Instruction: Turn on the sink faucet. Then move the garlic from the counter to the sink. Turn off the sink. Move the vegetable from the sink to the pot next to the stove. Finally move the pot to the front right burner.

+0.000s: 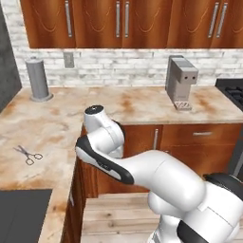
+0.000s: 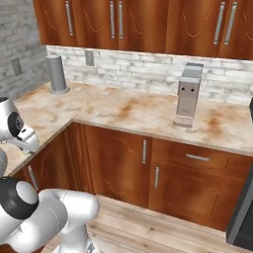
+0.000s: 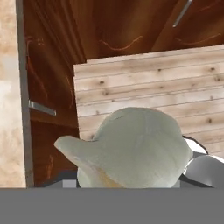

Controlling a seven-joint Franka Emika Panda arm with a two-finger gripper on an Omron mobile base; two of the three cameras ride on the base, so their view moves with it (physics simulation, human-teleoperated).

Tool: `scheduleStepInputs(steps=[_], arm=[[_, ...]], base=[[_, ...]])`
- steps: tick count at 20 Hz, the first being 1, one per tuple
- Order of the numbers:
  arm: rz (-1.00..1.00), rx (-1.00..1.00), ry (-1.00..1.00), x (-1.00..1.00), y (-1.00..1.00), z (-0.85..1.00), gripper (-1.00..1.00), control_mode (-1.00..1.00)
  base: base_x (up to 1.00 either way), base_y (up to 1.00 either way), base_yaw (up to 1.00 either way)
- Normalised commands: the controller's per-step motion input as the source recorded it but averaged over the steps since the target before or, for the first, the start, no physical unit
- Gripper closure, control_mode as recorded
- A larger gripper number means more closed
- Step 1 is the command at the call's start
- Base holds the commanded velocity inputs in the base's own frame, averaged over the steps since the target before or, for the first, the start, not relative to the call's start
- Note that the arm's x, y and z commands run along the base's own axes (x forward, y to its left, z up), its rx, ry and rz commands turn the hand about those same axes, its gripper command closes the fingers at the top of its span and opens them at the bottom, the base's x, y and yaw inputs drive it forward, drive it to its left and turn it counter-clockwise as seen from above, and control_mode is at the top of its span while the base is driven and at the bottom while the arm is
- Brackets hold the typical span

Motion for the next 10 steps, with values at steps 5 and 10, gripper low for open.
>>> scheduleStepInputs(steps=[5,10], arm=[[0.0,0.0,0.0,0.0,0.0,0.0,1.0,1.0],[0.0,0.0,0.0,0.0,0.0,0.0,1.0,1.0]], base=[[0.03,-0.85,-0.23],[0.08,-0.93,-0.14]])
